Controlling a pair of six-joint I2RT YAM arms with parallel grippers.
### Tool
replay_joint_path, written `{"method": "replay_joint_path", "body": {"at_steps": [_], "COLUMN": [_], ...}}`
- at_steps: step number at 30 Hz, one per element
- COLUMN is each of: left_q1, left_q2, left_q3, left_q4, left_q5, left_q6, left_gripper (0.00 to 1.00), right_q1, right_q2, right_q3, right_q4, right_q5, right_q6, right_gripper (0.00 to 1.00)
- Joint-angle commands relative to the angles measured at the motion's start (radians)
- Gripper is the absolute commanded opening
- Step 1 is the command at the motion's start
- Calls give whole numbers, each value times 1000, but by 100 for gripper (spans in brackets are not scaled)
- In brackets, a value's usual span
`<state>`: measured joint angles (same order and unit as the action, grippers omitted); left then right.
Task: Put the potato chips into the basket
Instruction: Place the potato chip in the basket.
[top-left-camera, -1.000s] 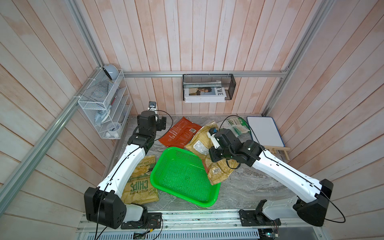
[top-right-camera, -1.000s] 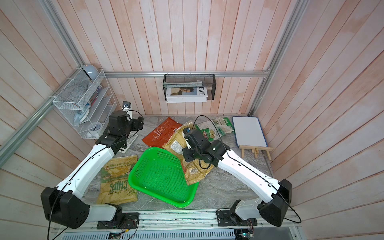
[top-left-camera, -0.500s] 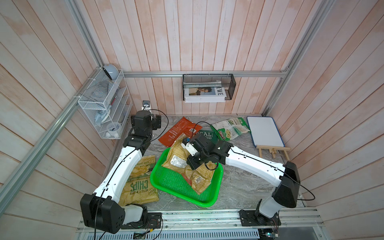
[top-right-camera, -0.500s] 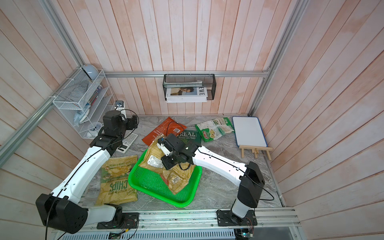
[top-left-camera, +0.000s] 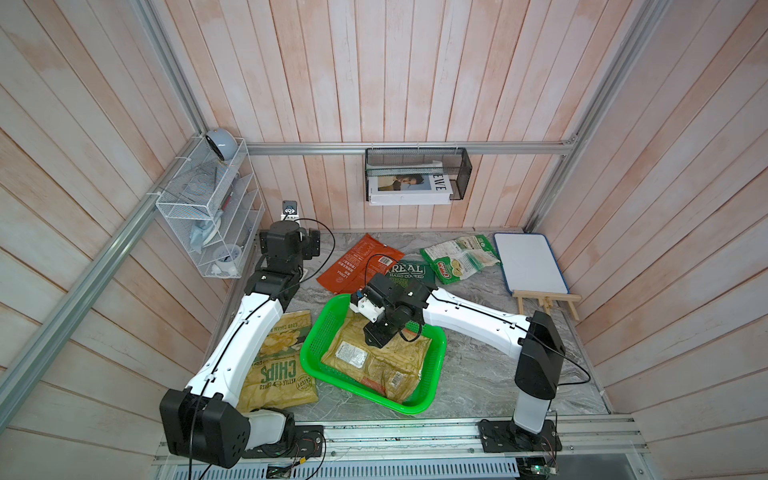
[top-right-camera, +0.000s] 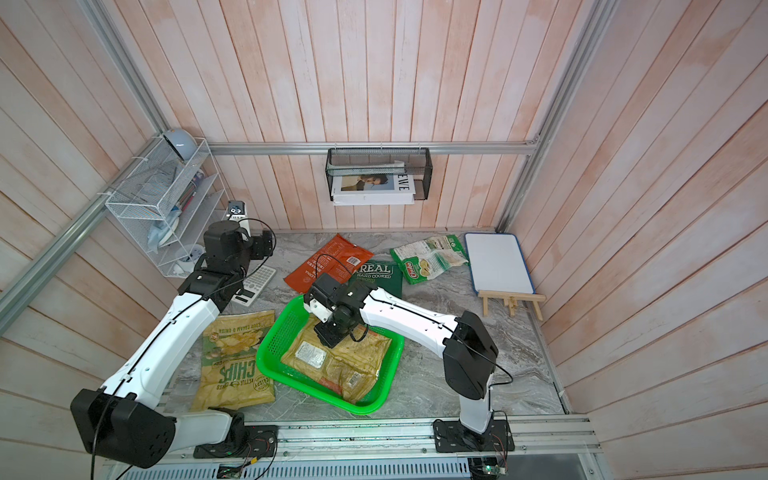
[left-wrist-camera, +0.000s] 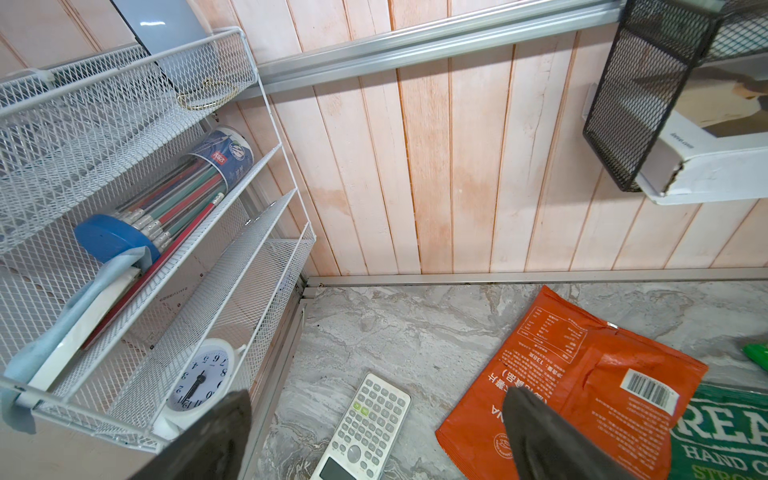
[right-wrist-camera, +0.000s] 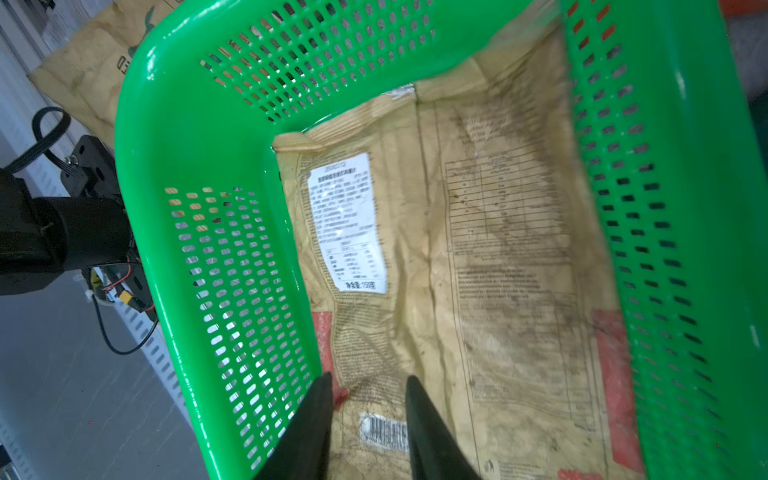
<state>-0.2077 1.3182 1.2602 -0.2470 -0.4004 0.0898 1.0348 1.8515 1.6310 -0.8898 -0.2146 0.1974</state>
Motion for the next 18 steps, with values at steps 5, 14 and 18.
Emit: {"method": "replay_joint_path", "body": {"at_steps": [5,14,18], "left_q1": [10,61,64], "left_q2": [-3,116,211], "left_q3": [6,60,116], "left_q4": [16,-49,-103], "left_q5": [25,225,313], "left_q6": [2,-93,-143], "left_gripper": [100,100,100], "right_q1": [10,9,1], "right_q2": [6,50,-35], "right_q3": [-40,-122,-194], "right_q4": [-11,-17,56], "right_q5": [-14,36,55], "right_q6": [-22,-68,-60], "right_gripper": [38,44,44]}}
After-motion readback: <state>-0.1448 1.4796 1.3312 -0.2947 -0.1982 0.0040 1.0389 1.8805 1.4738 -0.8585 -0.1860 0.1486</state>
